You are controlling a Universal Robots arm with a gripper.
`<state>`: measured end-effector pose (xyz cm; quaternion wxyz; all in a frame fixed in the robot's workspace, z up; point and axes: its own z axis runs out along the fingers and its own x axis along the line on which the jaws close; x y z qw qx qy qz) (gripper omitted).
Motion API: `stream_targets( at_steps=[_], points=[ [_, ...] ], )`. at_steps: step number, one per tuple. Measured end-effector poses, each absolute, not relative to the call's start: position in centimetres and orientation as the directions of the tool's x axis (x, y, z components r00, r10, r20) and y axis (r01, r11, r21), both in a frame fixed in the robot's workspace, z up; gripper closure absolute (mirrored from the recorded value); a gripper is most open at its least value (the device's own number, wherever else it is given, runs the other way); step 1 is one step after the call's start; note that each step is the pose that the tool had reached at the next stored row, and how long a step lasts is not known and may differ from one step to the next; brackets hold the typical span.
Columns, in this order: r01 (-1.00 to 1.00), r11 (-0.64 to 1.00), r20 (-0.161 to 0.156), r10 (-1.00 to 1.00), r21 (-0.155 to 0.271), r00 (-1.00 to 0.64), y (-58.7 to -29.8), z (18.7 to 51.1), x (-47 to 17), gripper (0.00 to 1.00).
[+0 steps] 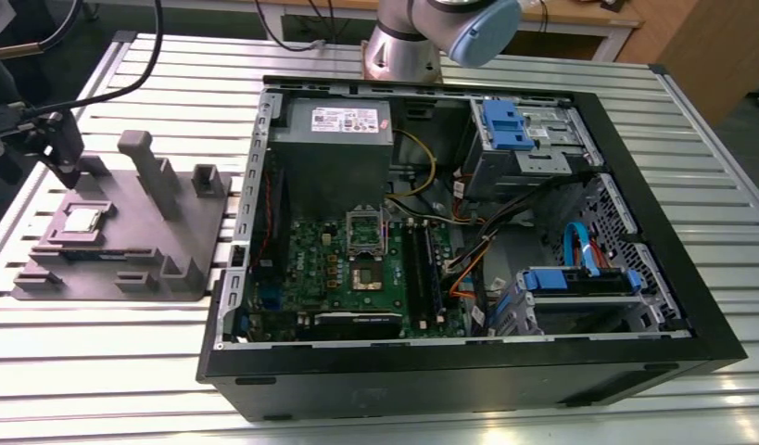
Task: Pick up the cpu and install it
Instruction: 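Pick up the cpu and move it towards the insertion slot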
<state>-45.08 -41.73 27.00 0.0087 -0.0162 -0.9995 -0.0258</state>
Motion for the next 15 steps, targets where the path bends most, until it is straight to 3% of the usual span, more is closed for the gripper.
stream_targets(
  at_steps=[15],
  points=[
    [0.033,0.998,0.018,0.032,0.051,-0.999,-41.75,26.37,-45.08,0.35]
  ],
)
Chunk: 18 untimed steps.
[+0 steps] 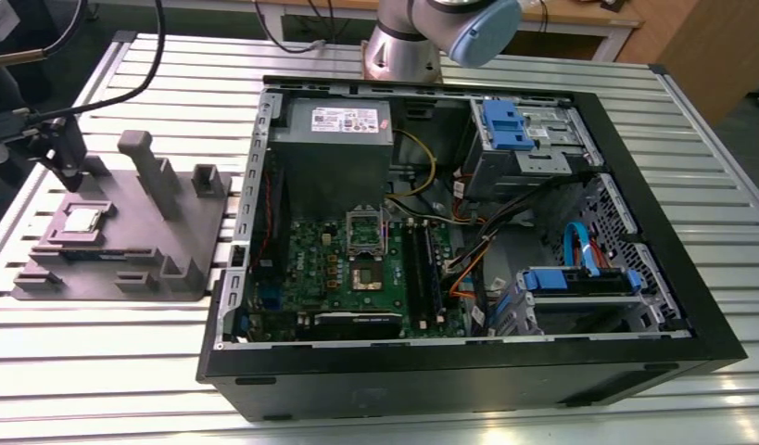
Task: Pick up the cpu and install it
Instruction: 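Pick up the cpu and move it towards the insertion slot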
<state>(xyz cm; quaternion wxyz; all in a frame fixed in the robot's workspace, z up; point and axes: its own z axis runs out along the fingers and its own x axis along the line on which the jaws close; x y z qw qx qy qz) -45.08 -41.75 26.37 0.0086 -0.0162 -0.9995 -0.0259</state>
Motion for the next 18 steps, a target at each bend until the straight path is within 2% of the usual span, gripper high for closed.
stream_targets(
  at_steps=[18],
  points=[
    [0.033,0.998,0.019,0.032,0.051,-0.999,-42.0,23.9,-45.1,0.35]
  ],
)
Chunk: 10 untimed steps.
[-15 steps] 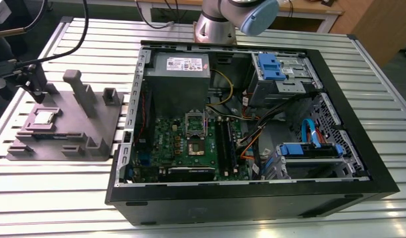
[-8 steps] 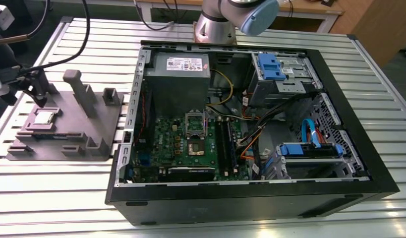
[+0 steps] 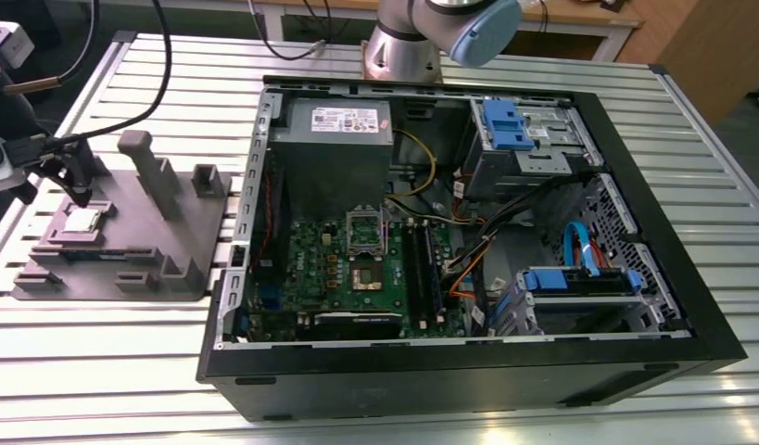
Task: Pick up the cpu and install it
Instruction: 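Pick up the cpu and move it towards the insertion slot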
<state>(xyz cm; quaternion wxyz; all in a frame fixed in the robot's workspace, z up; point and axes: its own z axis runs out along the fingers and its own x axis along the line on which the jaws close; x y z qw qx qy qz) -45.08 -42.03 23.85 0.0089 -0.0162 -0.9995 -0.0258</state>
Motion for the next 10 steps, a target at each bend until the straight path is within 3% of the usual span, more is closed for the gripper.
stream_targets(
  at_steps=[10],
  points=[
    [0.033,0.998,0.018,0.032,0.051,-0.999,-42.03,23.81,-45.08,0.35]
  ],
)
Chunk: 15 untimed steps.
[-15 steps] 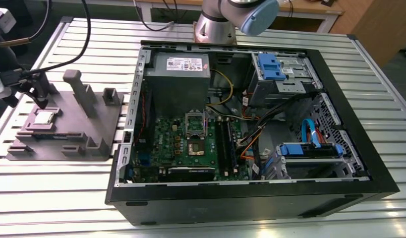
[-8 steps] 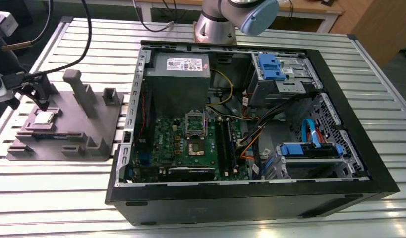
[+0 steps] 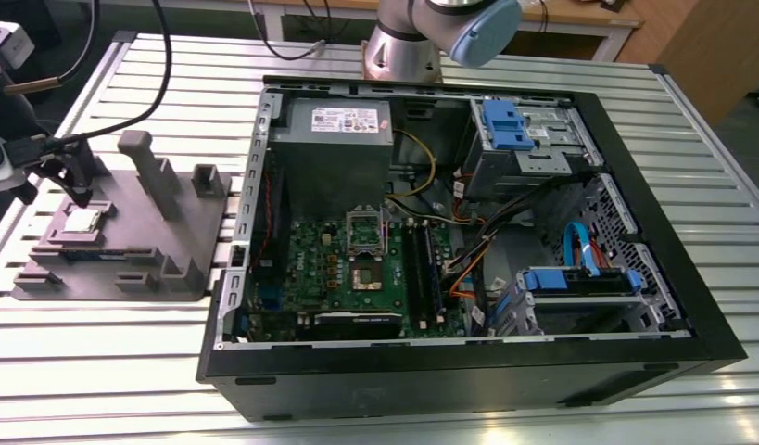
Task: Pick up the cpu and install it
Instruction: 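Pick up the cpu and move it towards the insertion slot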
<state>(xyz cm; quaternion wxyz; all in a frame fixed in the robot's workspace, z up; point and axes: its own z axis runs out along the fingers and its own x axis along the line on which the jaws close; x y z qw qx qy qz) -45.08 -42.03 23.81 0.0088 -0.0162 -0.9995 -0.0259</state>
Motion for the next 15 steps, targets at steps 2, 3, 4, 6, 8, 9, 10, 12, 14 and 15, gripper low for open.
stream_targets(
  at_steps=[2,3,4,6,8,9,10,12,14,15],
  points=[
    [0.033,0.998,0.018,0.033,0.052,-0.999,-42.0,23.7,-45.1,0.35],
    [0.035,0.998,0.018,0.034,0.052,-0.999,-42.0,23.7,-45.1,0.35],
    [0.037,0.998,0.018,0.036,0.051,-0.999,-42.0,23.6,-45.1,0.35],
    [0.041,0.998,0.018,0.04,0.052,-0.999,-42.0,23.2,-45.1,0.35],
    [0.042,0.998,0.018,0.041,0.052,-0.999,-42.0,22.9,-45.1,0.35],
    [0.042,0.998,0.018,0.041,0.052,-0.999,-42.0,22.7,-45.1,0.35],
    [0.042,0.998,0.018,0.041,0.052,-0.999,-42.0,22.5,-45.1,0.35],
    [0.042,0.998,0.018,0.041,0.053,-0.999,-42.0,22.1,-45.1,0.35],
    [0.042,0.998,0.018,0.041,0.053,-0.999,-42.0,21.8,-45.1,0.35],
    [0.042,0.998,0.019,0.041,0.053,-0.999,-42.0,21.6,-45.0,0.35]
  ],
)
